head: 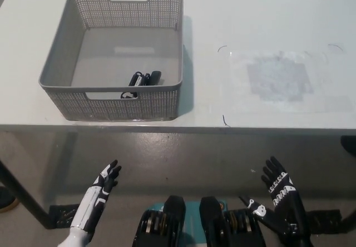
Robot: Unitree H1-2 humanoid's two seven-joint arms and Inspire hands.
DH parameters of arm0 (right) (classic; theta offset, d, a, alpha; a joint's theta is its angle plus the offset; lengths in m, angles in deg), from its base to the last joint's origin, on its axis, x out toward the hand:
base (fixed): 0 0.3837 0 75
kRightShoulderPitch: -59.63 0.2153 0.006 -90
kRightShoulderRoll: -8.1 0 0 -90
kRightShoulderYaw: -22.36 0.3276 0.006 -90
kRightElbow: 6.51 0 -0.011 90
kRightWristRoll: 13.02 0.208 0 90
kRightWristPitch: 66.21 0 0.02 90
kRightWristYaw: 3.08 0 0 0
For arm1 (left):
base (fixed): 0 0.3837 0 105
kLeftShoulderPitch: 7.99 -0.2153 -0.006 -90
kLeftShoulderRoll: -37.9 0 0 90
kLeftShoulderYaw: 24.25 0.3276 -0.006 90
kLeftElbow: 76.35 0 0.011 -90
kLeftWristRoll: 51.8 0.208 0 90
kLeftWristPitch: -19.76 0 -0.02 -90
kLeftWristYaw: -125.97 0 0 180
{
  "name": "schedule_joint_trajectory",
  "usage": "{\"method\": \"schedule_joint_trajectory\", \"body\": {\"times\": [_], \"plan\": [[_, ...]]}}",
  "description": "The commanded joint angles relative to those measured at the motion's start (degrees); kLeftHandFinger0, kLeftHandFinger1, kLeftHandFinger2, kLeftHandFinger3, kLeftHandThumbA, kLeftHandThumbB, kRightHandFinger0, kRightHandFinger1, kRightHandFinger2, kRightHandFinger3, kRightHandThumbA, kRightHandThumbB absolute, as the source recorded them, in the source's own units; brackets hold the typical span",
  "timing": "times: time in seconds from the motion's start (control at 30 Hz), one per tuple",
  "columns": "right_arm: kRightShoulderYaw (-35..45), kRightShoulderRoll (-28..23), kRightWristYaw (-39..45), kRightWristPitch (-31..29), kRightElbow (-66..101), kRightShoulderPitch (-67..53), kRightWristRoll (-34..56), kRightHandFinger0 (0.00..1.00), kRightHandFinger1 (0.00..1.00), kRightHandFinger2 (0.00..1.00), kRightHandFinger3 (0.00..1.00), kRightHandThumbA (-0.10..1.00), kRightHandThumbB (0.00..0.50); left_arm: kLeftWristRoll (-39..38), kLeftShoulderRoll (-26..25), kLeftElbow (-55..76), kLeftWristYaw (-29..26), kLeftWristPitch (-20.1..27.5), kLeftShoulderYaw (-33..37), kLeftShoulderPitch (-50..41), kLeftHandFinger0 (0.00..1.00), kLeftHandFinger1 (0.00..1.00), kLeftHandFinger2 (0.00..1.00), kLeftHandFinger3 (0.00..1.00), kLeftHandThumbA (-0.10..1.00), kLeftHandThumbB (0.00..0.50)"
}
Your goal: Use the right hand to pick up a webcam and put it into a container on the left side
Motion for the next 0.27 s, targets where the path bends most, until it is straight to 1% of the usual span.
{"method": "schedule_joint_trajectory", "body": {"times": [0.0,0.03,0.07,0.1,0.13,0.23], "plan": [[-1.11,0.63,0.45,-3.13,3.65,-0.3,0.08,1.0,1.0,1.0,1.0,0.97,0.081,-0.39,0.51,2.03,-1.05,-0.13,-0.34,1.37,1.0,1.0,1.0,1.0,1.0,0.03],[-1.24,0.64,0.24,-2.8,4.24,-0.55,-0.23,1.0,1.0,1.0,1.0,0.97,0.08,-0.35,0.58,2.13,-1.14,-0.03,-0.44,1.35,1.0,1.0,1.0,1.0,1.0,0.027],[-1.51,0.61,-0.46,-3.06,5.07,-1.37,-1.84,1.0,1.0,1.0,1.0,0.98,0.067,-0.11,0.49,1.77,-1.39,0.94,-0.59,1.19,1.0,1.0,1.0,1.0,1.0,0.031],[-1.75,0.46,-0.42,-3.25,5.34,-1.69,-2.25,1.0,1.0,1.0,1.0,1.0,0.069,-0.11,0.5,1.45,-1.69,1.39,-0.85,1.21,1.0,1.0,1.0,1.0,1.0,0.043],[-2.03,0.33,-0.72,-3.79,5.59,-2.23,-3.33,1.0,1.0,1.0,1.0,1.0,0.061,-0.03,0.54,1.15,-2.16,2.11,-1.16,0.99,1.0,1.0,1.0,1.0,1.0,0.055],[-2.74,-0.28,-0.6,-4.61,5.42,-3.11,-4.81,1.0,1.0,1.0,1.0,1.0,0.057,0.06,0.83,1.45,-3.1,3.01,-1.68,-0.33,1.0,1.0,1.0,1.0,1.0,0.073]]}}
